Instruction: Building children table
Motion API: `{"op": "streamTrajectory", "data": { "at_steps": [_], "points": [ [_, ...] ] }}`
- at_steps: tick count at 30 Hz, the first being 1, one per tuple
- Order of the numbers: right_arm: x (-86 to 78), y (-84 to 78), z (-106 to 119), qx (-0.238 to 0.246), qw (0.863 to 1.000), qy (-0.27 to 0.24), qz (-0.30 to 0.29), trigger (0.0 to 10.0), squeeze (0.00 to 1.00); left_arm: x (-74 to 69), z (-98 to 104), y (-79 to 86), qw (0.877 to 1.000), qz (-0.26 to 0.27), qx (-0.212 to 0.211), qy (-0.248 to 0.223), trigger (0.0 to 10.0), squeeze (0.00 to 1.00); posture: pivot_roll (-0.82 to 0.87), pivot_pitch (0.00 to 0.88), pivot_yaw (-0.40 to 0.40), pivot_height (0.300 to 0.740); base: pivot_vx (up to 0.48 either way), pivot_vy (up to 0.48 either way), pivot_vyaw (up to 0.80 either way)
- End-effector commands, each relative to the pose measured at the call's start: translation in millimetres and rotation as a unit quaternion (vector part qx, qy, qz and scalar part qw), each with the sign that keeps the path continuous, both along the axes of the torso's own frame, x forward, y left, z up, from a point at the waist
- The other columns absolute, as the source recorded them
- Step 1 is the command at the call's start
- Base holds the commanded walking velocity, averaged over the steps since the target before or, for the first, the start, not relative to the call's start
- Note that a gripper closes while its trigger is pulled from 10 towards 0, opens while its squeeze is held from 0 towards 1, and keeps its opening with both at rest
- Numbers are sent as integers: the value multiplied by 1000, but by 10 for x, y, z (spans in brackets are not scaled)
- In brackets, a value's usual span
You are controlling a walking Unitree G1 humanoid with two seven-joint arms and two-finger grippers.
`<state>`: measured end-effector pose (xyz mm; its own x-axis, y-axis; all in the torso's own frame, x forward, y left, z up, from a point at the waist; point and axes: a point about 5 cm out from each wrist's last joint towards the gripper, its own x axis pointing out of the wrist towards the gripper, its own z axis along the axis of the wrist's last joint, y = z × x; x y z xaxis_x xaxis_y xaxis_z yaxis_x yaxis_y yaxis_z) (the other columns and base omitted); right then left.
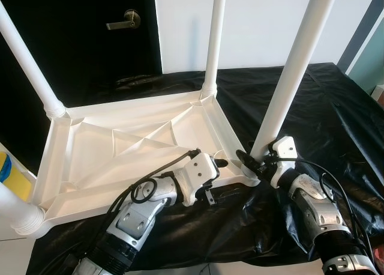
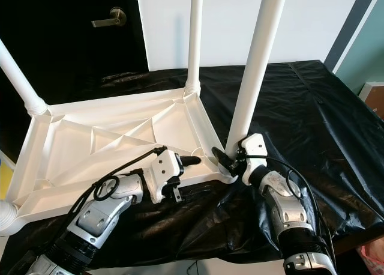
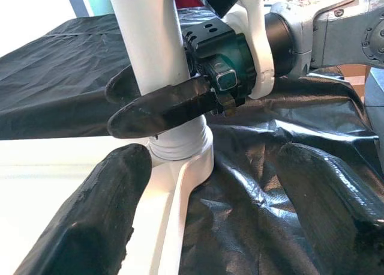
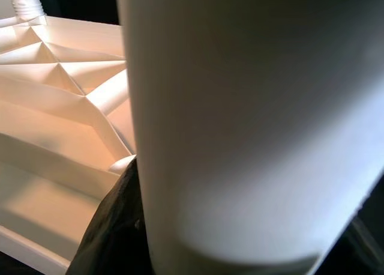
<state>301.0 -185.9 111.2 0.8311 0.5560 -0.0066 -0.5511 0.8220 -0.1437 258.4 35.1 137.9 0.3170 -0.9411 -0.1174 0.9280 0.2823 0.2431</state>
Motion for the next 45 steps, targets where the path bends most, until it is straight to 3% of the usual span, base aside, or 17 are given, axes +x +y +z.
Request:
{"op": "streamTrajectory", "data": {
  "at_steps": [1,5,7,10,11,16,21,23,24,25,44,45],
  "points": [
    [-47,-5,-124,-16,999,28,-6,10000,0,-1,0,-10,1000,1,4,0,10000,0,-41,0,3,740,0,0,0],
    [-53,42,-220,-9,993,40,-111,10000,0,-7,-9,-14,1000,2,3,3,10000,0,-43,0,6,740,0,0,0],
    [-53,42,-220,-9,993,40,-111,10000,0,-7,-9,-14,1000,2,3,3,10000,0,-43,0,6,740,0,0,0],
    [-51,64,-261,12,981,50,-185,10000,0,-15,-21,-16,1000,1,3,5,10000,0,-46,0,5,740,0,0,0],
    [-51,64,-261,12,981,50,-185,10000,0,-15,-21,-16,1000,1,3,5,10000,0,-46,0,5,740,0,0,0],
    [-102,111,-292,38,955,55,-289,10000,0,-16,-21,-30,1000,0,2,6,10000,0,-46,0,-1,740,0,0,0],
    [-117,142,-305,41,942,55,-328,10000,0,-18,-24,-31,1000,0,1,7,10000,0,-44,0,-8,740,0,0,0],
    [-129,199,-309,49,921,56,-383,10000,0,-22,-29,-31,1000,2,1,8,10000,0,-37,0,-18,740,0,0,0],
    [-129,199,-309,49,921,56,-383,10000,0,-22,-29,-31,1000,2,1,8,10000,0,-37,0,-18,740,0,0,0],
    [-136,247,-309,52,912,58,-403,10000,0,-24,-33,-30,1000,3,1,8,10000,0,-36,0,-17,740,0,0,0],
    [-118,401,-219,73,914,40,-398,10000,0,-14,-30,-9,1000,6,4,8,10000,0,-29,0,-14,740,0,0,0],
    [-109,409,-207,73,915,36,-395,10000,188,-8,-27,-11,1000,6,4,6,10000,0,-29,0,-15,740,0,0,0]
  ]
}}
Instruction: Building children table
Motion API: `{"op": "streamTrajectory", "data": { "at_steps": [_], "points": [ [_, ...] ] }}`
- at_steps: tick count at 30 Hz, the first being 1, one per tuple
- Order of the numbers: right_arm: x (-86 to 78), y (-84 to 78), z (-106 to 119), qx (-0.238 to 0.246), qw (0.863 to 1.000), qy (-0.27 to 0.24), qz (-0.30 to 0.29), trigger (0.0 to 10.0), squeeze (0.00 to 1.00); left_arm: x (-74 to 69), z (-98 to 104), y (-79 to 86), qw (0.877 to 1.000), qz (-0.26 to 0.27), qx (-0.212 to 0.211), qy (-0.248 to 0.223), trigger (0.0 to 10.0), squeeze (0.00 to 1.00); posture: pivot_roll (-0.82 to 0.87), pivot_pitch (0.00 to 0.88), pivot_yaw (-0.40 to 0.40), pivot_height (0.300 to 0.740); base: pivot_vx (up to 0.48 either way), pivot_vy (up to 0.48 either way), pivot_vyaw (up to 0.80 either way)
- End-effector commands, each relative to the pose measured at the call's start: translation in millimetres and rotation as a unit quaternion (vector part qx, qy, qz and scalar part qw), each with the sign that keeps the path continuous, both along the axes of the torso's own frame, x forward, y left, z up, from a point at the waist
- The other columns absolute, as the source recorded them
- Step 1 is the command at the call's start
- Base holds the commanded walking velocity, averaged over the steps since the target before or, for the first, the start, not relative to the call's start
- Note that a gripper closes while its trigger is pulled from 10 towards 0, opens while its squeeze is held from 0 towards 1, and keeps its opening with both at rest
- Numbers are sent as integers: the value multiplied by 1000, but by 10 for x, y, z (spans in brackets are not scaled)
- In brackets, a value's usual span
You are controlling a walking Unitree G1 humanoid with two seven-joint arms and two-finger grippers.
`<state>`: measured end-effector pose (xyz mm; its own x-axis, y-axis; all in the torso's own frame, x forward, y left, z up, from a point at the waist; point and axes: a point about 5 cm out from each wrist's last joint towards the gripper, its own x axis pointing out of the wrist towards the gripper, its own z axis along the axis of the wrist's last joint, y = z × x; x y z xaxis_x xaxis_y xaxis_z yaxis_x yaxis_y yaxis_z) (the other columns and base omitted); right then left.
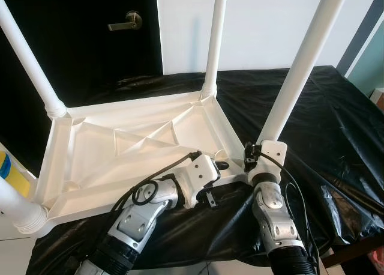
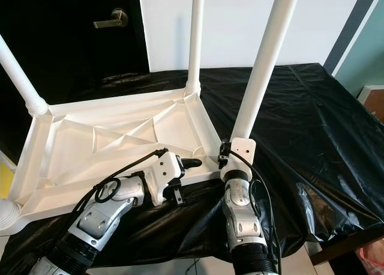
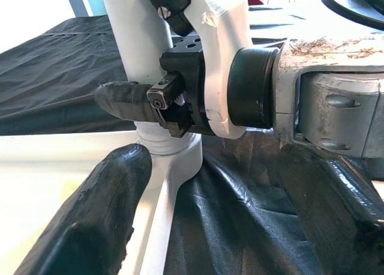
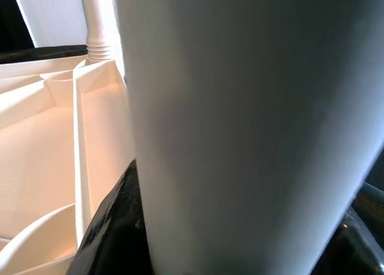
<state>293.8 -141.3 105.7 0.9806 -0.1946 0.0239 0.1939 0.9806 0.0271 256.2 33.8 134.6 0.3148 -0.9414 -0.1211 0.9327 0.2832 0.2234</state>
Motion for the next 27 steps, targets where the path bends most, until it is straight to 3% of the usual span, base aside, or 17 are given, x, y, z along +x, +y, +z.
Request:
{"op": "streamTrajectory", "data": {
  "at_steps": [1,2,8,13,19,20,23,26,27],
  "points": [
    [-36,-37,-152,1,999,38,-12,10000,188,14,6,3,1000,5,5,-4,10000,0,-29,0,-15,740,0,0,0],
    [-33,-25,-132,6,1000,28,2,10000,1000,22,9,-1,1000,6,6,-6,10000,0,-31,0,-17,740,0,0,0],
    [-38,-10,-103,19,999,14,31,10000,1000,31,12,-8,1000,6,5,-7,10000,0,-34,0,-19,740,0,0,0],
    [-136,-231,-14,0,994,-28,109,10000,1000,65,25,-10,1000,11,3,-12,10000,0,-45,0,-19,740,0,0,0],
    [-176,-308,-16,-1,989,-28,144,10000,1000,79,31,4,1000,12,3,-13,10000,0,-51,0,-12,740,0,0,0],
    [-196,-350,-1,-18,984,-32,175,10000,0,83,33,12,1000,10,5,-13,10000,0,-56,0,-4,740,0,0,0],
    [-212,-378,11,-28,978,-33,204,10000,0,84,33,20,1000,7,7,-13,10000,0,-59,0,0,740,0,0,0],
    [-230,-434,42,-44,960,-32,274,10000,0,87,24,45,1000,1,16,-15,10000,0,-54,0,8,740,0,0,0],
    [-230,-434,42,-44,960,-32,274,10000,0,87,24,45,1000,1,16,-15,10000,0,-54,0,8,740,0,0,0]
  ]
}}
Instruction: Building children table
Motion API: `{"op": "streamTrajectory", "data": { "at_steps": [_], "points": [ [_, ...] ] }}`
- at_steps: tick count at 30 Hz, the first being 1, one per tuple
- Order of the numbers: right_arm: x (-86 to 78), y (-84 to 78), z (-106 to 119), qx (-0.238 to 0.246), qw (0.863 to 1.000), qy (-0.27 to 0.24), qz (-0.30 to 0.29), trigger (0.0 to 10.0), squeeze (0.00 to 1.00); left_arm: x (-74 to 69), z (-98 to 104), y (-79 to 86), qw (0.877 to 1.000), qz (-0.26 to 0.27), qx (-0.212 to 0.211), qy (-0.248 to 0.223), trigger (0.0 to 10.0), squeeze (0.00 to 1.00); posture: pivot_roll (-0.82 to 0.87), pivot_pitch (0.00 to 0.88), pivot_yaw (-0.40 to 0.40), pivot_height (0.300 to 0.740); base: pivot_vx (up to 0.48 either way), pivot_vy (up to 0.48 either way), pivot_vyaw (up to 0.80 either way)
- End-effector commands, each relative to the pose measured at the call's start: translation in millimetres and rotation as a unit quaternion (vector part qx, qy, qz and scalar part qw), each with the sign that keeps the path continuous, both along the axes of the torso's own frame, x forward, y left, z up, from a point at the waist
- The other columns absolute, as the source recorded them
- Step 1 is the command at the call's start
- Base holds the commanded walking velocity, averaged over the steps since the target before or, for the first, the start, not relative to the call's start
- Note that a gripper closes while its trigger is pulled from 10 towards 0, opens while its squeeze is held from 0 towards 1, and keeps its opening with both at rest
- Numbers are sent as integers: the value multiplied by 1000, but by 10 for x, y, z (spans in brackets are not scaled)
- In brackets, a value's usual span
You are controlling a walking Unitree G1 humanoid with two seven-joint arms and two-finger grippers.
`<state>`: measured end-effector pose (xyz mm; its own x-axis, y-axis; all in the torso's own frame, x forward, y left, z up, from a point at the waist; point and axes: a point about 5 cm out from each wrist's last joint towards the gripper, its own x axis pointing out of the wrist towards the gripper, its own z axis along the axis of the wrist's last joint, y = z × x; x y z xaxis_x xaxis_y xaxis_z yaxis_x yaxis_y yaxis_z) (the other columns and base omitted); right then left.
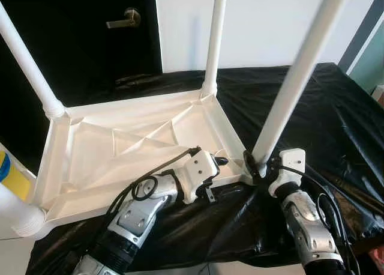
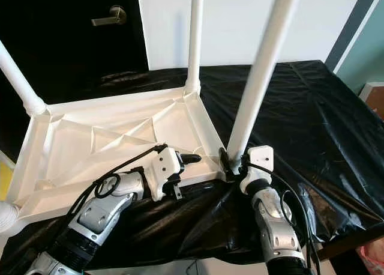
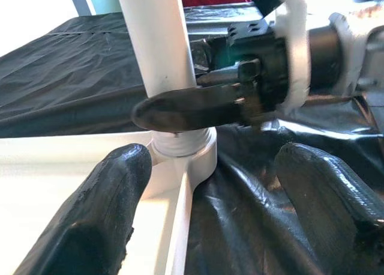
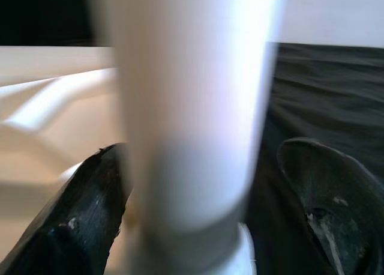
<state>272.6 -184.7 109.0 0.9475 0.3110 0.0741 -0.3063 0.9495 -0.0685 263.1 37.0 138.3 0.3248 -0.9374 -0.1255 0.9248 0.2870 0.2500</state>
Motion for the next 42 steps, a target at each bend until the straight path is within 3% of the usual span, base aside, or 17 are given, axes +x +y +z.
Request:
{"op": "streamTrajectory", "data": {
  "at_steps": [1,9,10,11,13,28,29,30,35,38,42],
  "points": [
    [-12,-22,25,-2,998,1,55,10000,0,25,-13,18,1000,-3,13,-5,10000,0,-53,0,8,740,0,0,0],
    [113,-81,47,-45,989,18,139,10000,0,45,2,-6,1000,-5,12,-7,10000,0,-50,0,5,740,0,0,0],
    [148,-81,46,-52,988,20,147,8471,0,47,4,-12,1000,-5,11,-8,10000,0,-49,0,4,740,0,0,0],
    [148,-81,46,-52,988,20,147,8471,0,47,4,-12,1000,-5,11,-8,10000,0,-49,0,4,740,0,0,0],
    [230,-84,48,-65,985,24,159,0,0,52,13,-25,1000,-5,10,-10,10000,0,-42,0,-3,740,0,0,0],
    [231,-94,-26,-56,982,41,173,235,0,30,7,-19,1000,4,4,-9,10000,0,-27,0,-28,740,0,0,0],
    [218,-99,-34,-50,984,43,168,7608,0,22,1,-21,1000,5,3,-8,10000,0,-29,0,-27,740,0,0,0],
    [202,-96,-36,-46,985,40,161,10000,0,14,-7,-22,1000,5,3,-7,10000,0,-29,0,-27,740,0,0,0],
    [183,-84,-48,-40,989,33,141,10000,0,15,-26,-27,1000,10,8,-12,10000,0,-33,0,-29,740,0,0,0],
    [160,-52,-123,-44,997,35,44,10000,0,-3,-44,-50,1000,11,6,-10,10000,0,-41,0,-24,740,0,0,0],
    [157,-52,-157,-44,998,37,-1,10000,0,-12,-61,-51,1000,11,12,-15,10000,0,-42,0,-21,740,0,0,0]
  ]
}}
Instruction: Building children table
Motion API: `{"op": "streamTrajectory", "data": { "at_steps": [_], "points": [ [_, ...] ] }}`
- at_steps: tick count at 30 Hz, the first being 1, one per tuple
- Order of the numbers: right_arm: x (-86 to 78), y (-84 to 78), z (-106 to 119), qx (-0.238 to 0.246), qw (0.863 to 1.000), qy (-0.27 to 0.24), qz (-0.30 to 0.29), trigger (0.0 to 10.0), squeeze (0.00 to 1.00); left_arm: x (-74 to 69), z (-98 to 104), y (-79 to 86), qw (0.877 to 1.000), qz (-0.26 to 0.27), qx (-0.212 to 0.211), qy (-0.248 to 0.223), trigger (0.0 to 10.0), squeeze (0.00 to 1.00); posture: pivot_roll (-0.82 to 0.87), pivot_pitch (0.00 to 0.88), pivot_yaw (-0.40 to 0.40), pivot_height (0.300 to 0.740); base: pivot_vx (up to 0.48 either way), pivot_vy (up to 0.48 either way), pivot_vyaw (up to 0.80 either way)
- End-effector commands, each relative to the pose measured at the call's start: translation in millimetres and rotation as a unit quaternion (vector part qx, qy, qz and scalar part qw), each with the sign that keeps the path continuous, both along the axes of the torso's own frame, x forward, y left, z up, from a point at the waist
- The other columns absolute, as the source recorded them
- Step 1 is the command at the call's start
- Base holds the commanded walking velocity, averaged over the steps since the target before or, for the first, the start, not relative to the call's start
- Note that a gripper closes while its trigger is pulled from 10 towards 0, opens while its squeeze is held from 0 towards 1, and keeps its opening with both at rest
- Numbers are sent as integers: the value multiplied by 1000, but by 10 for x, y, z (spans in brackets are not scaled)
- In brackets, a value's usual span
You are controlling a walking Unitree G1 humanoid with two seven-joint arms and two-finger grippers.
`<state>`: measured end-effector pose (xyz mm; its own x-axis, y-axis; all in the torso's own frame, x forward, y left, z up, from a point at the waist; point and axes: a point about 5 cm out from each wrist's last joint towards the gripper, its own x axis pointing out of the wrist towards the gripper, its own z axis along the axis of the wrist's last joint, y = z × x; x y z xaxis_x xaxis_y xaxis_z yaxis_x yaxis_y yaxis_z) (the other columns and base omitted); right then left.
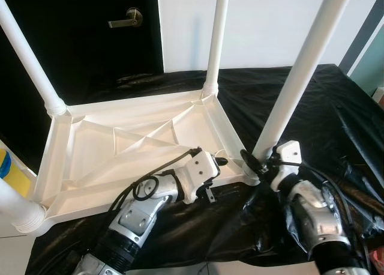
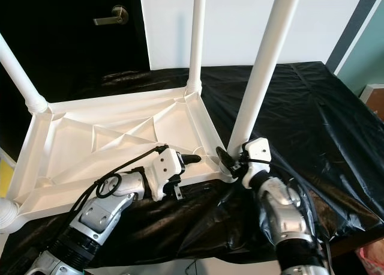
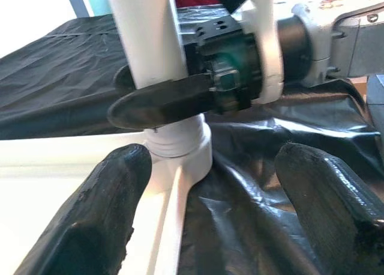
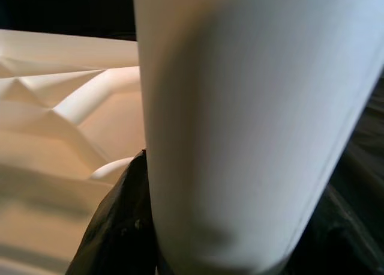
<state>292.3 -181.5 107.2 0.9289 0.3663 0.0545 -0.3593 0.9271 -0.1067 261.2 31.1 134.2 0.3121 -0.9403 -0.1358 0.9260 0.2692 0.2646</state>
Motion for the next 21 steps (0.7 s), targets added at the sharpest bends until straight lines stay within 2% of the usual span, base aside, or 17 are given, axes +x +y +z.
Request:
{"op": "streamTrajectory", "data": {
  "at_steps": [1,4,6,7,9,12,13,14,15,17,18,21],
  "points": [
    [-44,-82,-147,-22,998,33,-42,10000,0,6,-29,12,1000,19,8,-13,10000,0,-42,0,-21,740,0,0,0],
    [-47,-81,-152,-21,998,33,-47,10000,0,7,-33,15,1000,20,10,-16,10000,0,-42,0,-21,740,0,0,0],
    [-82,-56,-206,2,992,47,-119,10000,0,65,-58,80,999,40,22,-19,10000,0,-39,0,-21,740,0,0,0],
    [-82,-56,-206,2,992,47,-119,10000,0,65,-58,80,999,40,22,-19,10000,0,-39,0,-21,740,0,0,0],
    [-112,-28,-238,16,984,55,-167,10000,0,88,-55,116,998,47,24,-22,10000,0,-38,0,-21,740,0,0,0],
    [-112,-28,-238,16,984,55,-167,10000,0,88,-55,116,998,47,24,-22,10000,0,-38,0,-21,740,0,0,0],
    [-129,10,-257,25,975,57,-212,10000,0,80,-42,113,998,48,19,-24,10000,0,-30,0,-27,740,0,0,0],
    [-129,10,-257,25,975,57,-212,10000,0,80,-42,113,998,48,19,-24,10000,0,-30,0,-27,740,0,0,0],
    [-141,77,-277,45,964,62,-253,10000,0,73,-33,111,998,49,15,-25,10000,0,-25,0,-31,740,0,0,0],
    [-141,77,-277,45,964,62,-253,10000,0,73,-33,111,998,49,15,-25,10000,0,-25,0,-31,740,0,0,0],
    [-141,109,-272,59,951,63,-296,10000,0,67,-23,102,998,51,9,-26,10000,0,-27,0,-33,740,0,0,0],
    [-137,104,-265,60,949,62,-302,10000,0,67,-22,98,998,51,8,-26,10000,0,-27,0,-33,740,0,0,0]
  ]
}}
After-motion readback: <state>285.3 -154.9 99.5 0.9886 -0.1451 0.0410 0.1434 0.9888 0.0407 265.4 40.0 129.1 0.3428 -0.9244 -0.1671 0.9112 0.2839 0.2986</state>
